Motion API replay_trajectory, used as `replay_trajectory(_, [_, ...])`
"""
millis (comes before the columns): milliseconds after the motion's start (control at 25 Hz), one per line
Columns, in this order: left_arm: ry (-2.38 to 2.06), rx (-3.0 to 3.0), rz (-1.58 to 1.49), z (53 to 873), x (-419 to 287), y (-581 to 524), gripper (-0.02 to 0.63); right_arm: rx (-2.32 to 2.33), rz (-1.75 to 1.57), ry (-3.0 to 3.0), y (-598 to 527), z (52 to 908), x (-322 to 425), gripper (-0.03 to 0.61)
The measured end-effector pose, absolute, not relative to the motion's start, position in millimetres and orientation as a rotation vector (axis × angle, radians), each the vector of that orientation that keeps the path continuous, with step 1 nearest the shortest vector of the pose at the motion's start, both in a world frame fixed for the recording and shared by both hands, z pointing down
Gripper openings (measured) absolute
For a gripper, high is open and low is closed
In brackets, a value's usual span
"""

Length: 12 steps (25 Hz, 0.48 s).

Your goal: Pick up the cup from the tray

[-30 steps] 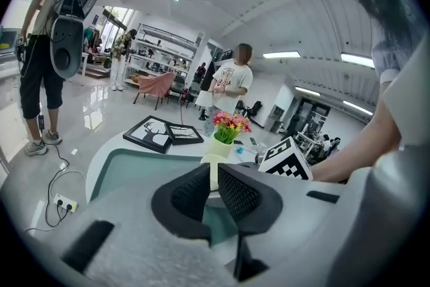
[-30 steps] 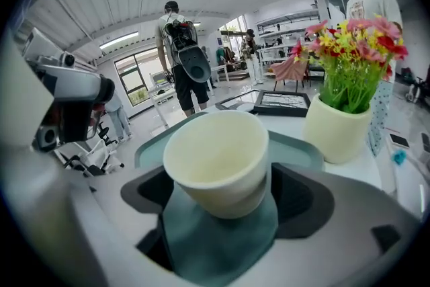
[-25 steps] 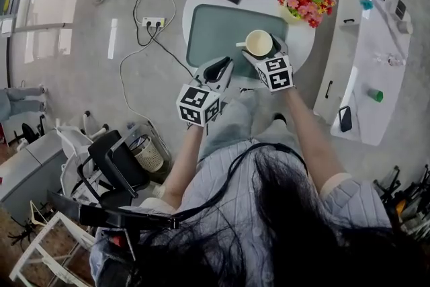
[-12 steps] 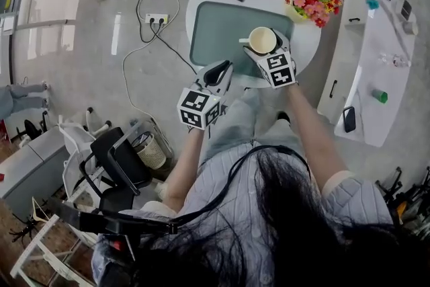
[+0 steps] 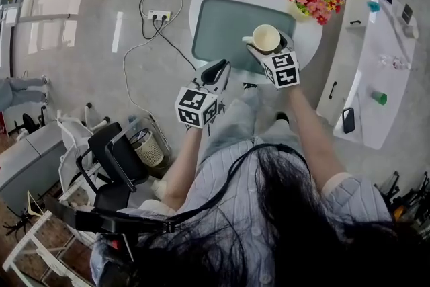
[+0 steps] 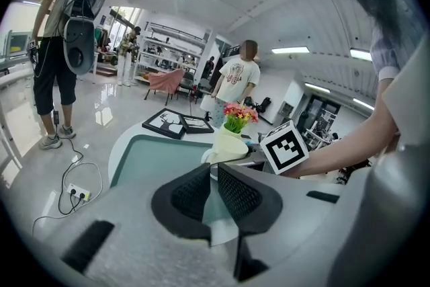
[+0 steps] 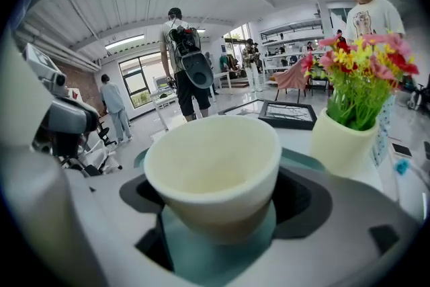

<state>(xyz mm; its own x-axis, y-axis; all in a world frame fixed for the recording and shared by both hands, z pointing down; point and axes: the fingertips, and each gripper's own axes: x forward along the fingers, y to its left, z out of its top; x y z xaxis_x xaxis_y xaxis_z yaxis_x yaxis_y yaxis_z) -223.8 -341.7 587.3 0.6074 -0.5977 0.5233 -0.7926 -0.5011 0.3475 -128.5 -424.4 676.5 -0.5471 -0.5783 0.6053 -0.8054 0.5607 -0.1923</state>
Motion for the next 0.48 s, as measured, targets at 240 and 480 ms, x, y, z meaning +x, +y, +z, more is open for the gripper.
replay_trajectory(240, [-1.093, 2.286, 0.441, 583.0, -213.0, -334.6, 0.017, 1.14, 0.612, -2.396, -414.6, 638.8, -123.5, 0.439])
replay_trajectory(480, [-1.089, 2.301, 0.445, 577.3, -199.1, -326.1, 0.017, 1.18, 0.602, -2.472, -401.9, 595.8, -110.2, 0.439])
